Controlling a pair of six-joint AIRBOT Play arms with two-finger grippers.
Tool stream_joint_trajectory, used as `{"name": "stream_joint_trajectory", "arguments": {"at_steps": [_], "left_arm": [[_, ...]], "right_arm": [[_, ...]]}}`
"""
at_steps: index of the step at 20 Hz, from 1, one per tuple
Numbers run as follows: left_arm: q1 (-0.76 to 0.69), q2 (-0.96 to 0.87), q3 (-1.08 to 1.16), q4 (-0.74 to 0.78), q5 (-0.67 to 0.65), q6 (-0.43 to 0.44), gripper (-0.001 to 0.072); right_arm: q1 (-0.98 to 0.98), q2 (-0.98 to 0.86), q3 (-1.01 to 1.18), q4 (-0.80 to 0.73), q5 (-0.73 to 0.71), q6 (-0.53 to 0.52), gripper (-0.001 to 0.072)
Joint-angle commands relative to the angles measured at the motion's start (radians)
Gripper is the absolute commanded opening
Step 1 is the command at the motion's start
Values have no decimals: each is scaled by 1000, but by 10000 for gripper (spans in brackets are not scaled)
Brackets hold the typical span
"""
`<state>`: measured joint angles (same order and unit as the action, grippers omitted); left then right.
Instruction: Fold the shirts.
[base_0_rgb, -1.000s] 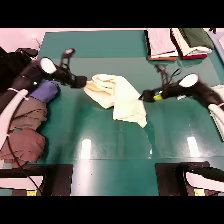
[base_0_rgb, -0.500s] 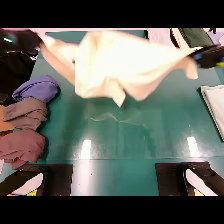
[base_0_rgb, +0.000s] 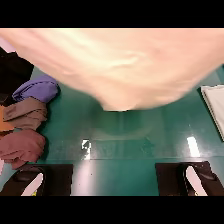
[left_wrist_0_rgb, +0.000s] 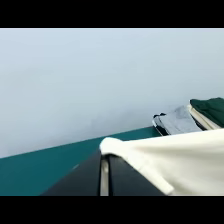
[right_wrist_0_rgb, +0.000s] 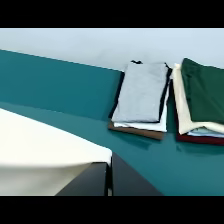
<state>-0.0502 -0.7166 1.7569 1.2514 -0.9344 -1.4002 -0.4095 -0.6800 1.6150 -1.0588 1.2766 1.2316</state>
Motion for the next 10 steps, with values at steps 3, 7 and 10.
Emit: {"name": "stream_joint_trajectory", "arguments": {"at_steps": [3, 7, 10], "left_arm": [[1, -12, 17, -55, 35, 6, 27], [1, -204, -22, -55, -106, 5, 28], [1, -396, -122, -55, -129, 4, 28]], "right_arm": [[-40, -26, 12, 8, 32, 24, 17], [47, -203, 11, -2, 107, 68, 16], [212, -418, 10, -163, 122, 166, 17]]}}
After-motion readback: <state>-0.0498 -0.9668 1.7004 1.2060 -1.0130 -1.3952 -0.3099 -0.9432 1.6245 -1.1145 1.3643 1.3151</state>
